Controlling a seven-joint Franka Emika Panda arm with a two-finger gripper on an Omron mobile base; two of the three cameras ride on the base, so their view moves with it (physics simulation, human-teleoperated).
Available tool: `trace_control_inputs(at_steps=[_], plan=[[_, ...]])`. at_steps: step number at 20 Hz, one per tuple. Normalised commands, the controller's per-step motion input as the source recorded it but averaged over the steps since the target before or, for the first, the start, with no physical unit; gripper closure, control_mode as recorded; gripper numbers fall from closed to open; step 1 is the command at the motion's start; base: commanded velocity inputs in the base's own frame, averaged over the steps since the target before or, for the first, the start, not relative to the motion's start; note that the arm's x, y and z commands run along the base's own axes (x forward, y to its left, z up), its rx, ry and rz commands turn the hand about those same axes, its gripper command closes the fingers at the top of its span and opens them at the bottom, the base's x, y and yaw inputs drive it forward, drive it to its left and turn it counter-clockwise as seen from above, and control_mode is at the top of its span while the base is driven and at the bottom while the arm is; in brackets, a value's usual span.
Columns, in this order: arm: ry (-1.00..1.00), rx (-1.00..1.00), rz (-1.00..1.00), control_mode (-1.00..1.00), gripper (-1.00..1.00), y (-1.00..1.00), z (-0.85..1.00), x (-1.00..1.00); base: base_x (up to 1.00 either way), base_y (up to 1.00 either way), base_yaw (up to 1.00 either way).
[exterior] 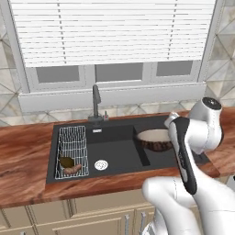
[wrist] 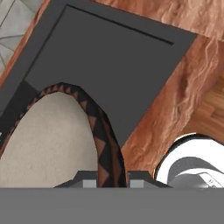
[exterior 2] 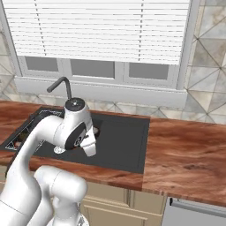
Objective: Dump the avocado and potato from the bowl so the bowl can be washed. Place the bowl in the sink after clearing the leftovers.
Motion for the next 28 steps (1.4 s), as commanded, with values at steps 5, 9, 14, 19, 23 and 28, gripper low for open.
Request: trace_control_inputs(at_steps=[5, 9, 14, 19, 23, 28], plan=[[0.11, 0.06, 0.36, -1.0, 1.0, 0.18, -0.32, 0.67, 0.0, 0.0, 0.0], [0.17, 0.19, 0.41, -1.0, 1.0, 0.14, -0.44, 0.6, 0.0, 0.0, 0.0], [0.11, 0.16, 0.21, -1.0, 1.0, 0.36, -0.27, 0.11, 0.0, 0.0, 0.0], [0.02, 0.02, 0.03, -1.0, 1.0, 0.56, -0.28, 0.08, 0.0, 0.0, 0.0], [-0.05, 0.01, 0.01, -1.0, 1.0, 0.46, -0.33, 0.07, 0.0, 0.0, 0.0], [-0.11, 0.0, 0.0, -1.0, 1.0, 0.28, -0.32, 0.17, 0.0, 0.0, 0.0]])
